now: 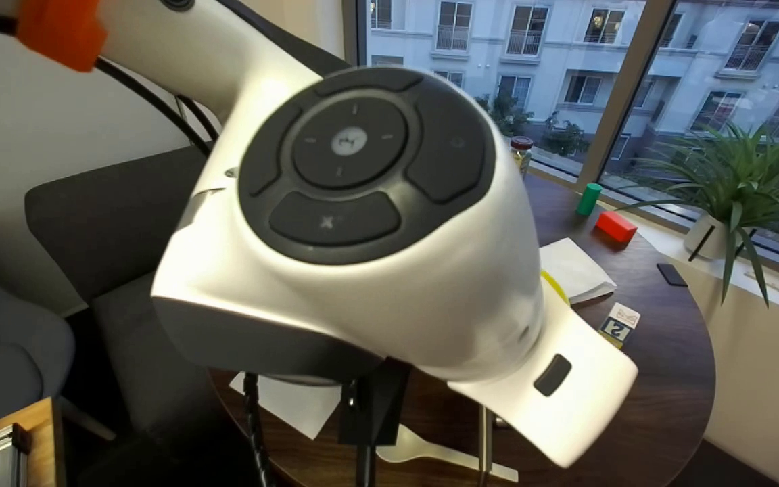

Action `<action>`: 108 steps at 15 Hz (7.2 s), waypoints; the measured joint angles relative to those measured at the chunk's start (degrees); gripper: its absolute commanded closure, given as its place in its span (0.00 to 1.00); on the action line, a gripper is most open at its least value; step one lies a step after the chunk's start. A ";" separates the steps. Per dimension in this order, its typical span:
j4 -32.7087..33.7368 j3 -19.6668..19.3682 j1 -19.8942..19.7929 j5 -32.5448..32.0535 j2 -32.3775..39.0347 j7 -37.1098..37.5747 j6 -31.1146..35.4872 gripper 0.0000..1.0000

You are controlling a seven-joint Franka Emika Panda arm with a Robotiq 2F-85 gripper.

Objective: Put the yellow bowl on the paper cup and then put some of the contents of the blue bowl into the yellow bowl

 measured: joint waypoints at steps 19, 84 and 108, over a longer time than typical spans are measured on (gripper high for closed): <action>0.24 0.83 3.88 0.52 -14.37 -0.09 -13.70 0.98; 0.24 2.15 6.53 -14.81 -18.01 1.64 -22.70 0.00; 22.96 18.26 11.81 -36.52 -9.89 19.50 -43.25 0.00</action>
